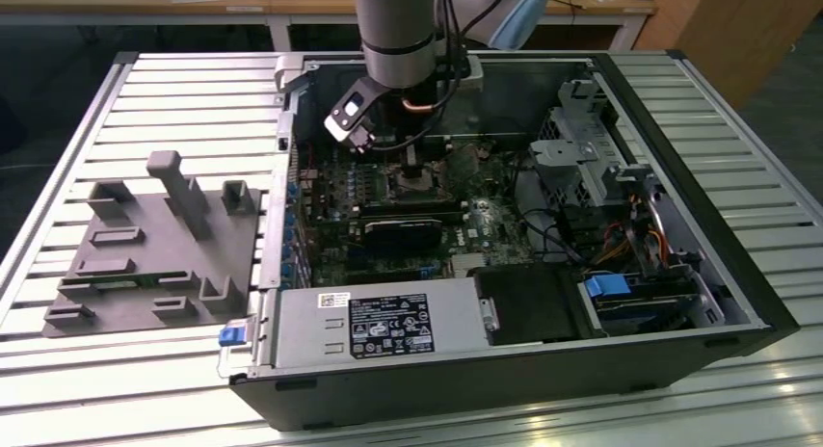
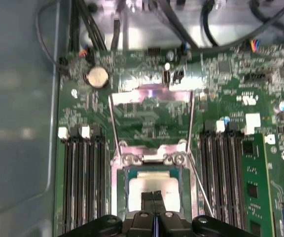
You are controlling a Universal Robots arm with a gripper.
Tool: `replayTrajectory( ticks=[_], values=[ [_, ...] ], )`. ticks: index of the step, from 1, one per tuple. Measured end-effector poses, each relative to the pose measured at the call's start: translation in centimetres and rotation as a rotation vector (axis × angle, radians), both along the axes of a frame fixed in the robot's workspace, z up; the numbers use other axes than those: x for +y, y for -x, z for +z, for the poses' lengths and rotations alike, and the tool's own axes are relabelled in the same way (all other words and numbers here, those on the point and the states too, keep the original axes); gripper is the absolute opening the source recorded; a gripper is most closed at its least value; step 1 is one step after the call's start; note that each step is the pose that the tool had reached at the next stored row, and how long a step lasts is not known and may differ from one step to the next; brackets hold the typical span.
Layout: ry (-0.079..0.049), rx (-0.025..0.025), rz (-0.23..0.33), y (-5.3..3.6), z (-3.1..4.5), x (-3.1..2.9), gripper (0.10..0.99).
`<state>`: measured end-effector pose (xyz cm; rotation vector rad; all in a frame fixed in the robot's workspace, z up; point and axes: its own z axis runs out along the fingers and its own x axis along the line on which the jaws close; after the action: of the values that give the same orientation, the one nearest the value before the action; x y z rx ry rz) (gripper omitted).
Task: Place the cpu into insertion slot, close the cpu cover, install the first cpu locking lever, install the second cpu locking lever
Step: 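Place the cpu into insertion slot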
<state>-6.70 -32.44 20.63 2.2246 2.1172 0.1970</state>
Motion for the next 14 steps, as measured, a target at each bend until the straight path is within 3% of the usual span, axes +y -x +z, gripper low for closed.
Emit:
replayTrajectory(
  ticks=[2,3,14],
  values=[
    [0.0,0.0357,0.0,-0.25,-0.01,0.0,0.106],
    [0.0,0.0466,0.0,-0.33,-0.02,0.01,0.106],
    [0.001,0.0488,0.0,-1.14,0.02,0.0,0.106]
  ],
)
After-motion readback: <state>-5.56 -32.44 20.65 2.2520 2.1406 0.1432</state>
